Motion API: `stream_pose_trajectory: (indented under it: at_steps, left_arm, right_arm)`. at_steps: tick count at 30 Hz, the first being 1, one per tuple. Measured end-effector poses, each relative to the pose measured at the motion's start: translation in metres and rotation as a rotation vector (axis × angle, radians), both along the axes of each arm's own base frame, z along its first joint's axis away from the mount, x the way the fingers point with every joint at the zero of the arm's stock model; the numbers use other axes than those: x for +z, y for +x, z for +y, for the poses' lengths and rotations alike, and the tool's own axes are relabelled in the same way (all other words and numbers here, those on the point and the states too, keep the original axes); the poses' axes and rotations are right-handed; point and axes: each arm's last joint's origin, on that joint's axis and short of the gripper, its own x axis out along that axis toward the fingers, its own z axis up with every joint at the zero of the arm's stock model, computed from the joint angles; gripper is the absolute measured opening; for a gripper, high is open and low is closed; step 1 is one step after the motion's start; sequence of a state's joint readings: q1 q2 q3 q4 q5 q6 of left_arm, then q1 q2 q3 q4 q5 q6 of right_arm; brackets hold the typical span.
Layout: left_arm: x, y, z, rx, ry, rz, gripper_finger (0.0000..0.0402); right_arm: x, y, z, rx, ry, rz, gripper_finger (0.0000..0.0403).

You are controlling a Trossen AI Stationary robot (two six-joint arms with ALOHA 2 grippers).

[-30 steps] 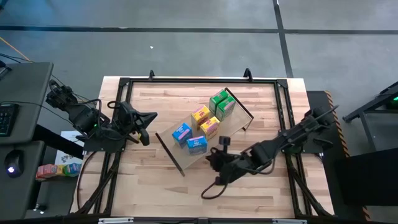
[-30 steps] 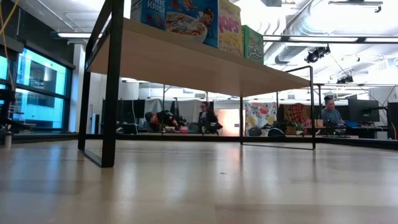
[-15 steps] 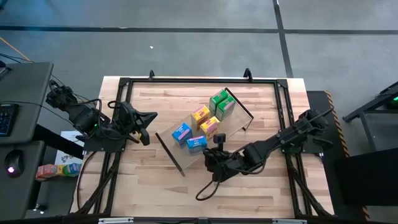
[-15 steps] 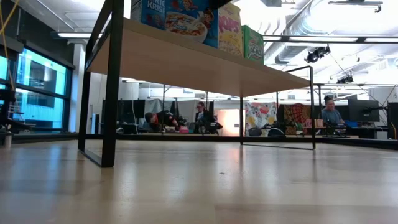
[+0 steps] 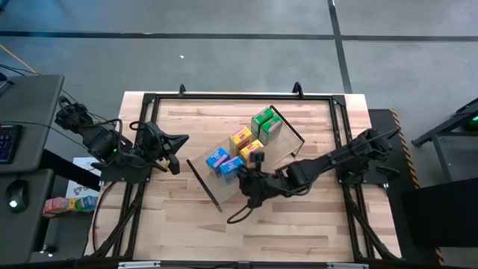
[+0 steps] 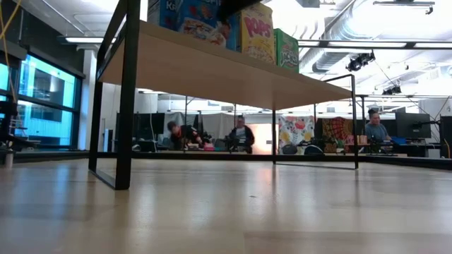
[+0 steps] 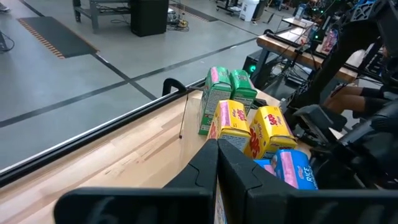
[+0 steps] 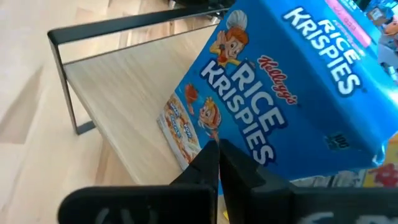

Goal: Stack cereal on shelf
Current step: Put the blue cereal box on the shelf align with the other blue cereal box

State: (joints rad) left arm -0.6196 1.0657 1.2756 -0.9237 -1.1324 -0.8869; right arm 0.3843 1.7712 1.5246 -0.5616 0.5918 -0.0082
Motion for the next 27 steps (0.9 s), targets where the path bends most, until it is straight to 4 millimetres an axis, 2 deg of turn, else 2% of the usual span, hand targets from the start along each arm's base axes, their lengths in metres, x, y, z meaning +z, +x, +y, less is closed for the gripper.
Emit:
stream_pose_trajectory:
  at_steps: [27]
  left_arm:
    - [-0.001, 0.001, 0.004, 0.021, 0.011, 0.020, 0.0000]
  right_arm:
    - [0.007, 0.013, -0.011, 0.057, 0.063, -0.076, 0.0000]
